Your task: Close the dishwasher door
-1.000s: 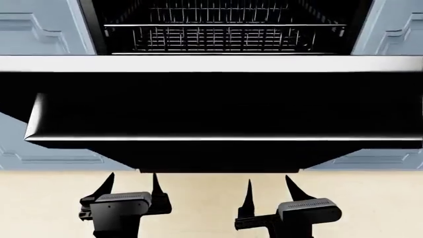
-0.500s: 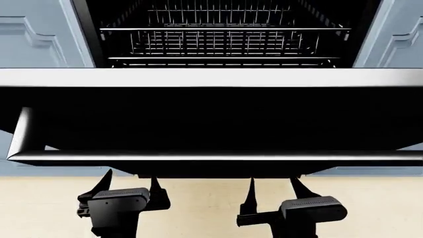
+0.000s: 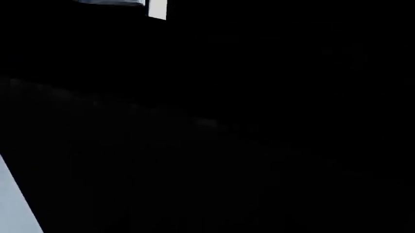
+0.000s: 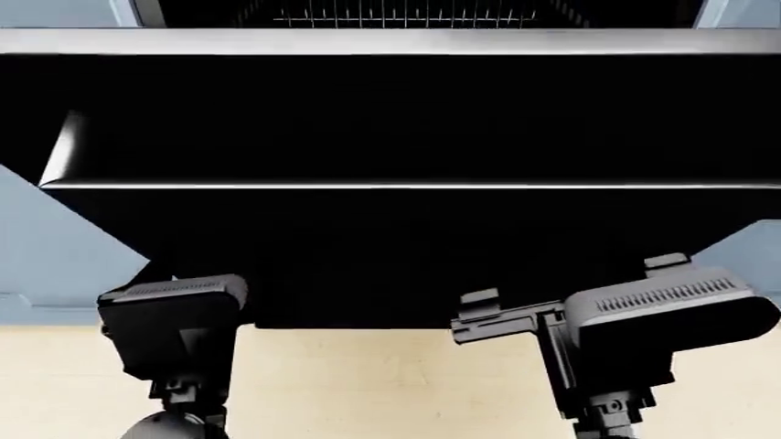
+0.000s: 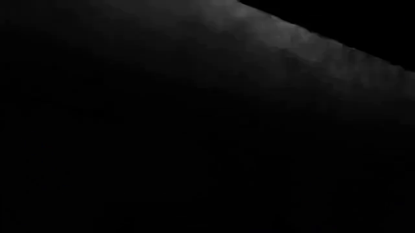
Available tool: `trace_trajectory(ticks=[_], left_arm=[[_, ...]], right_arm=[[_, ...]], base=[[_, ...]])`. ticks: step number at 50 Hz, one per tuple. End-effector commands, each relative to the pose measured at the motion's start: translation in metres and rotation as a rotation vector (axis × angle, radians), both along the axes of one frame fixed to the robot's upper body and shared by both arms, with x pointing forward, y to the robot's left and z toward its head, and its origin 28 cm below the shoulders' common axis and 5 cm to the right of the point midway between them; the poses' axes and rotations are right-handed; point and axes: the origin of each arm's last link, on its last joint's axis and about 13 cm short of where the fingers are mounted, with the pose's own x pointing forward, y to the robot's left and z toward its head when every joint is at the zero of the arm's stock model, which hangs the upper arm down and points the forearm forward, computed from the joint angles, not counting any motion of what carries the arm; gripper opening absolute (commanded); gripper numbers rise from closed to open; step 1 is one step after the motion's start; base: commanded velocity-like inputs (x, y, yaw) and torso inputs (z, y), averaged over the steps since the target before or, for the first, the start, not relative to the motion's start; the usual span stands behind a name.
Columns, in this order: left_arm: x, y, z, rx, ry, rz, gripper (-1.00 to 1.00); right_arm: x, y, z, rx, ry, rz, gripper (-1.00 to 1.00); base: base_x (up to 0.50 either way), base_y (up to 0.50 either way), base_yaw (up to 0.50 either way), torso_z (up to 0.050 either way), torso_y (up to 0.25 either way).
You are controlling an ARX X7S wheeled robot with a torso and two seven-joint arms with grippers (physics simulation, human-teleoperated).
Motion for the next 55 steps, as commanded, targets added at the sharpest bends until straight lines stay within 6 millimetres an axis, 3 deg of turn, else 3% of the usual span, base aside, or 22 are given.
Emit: trace_trajectory(ticks=[1,9,18,27,37,55], left_arm=[[0.013,-0.009,0.067,0.034,-0.23,0.024,1.0],[0.035,-0.022,0.099,0.07,-0.283,0.015,1.0],[0.069,-0.035,0.142,0.11,-0.32,0.013,1.0],[0.077,-0.046,0.169,0.099,-0.351,-0.039,1.0],[0.089,-0.051,0.164,0.117,-0.328,-0.073,1.0],[0.104,-0.051,0.136,0.239,-0.181,-0.088,1.0]], right_arm=[[-0.005,-0.008,0.054,-0.094,-0.115,-0.058,1.0],[0.014,-0.021,0.087,-0.11,-0.108,-0.125,1.0],[0.062,-0.039,0.12,-0.115,-0.028,-0.162,1.0],[0.094,-0.052,0.15,-0.111,0.011,-0.211,1.0],[0.127,-0.074,0.154,-0.083,0.092,-0.283,1.0],[0.18,-0.097,0.136,-0.014,0.3,-0.312,1.0]], base=[[0.0,0.0,0.0,0.0,0.0],[0.0,0.0,0.0,0.0,0.005],[0.0,0.0,0.0,0.0,0.008],[0.0,0.0,0.0,0.0,0.004],[0.0,0.0,0.0,0.0,0.009],[0.0,0.0,0.0,0.0,0.003]])
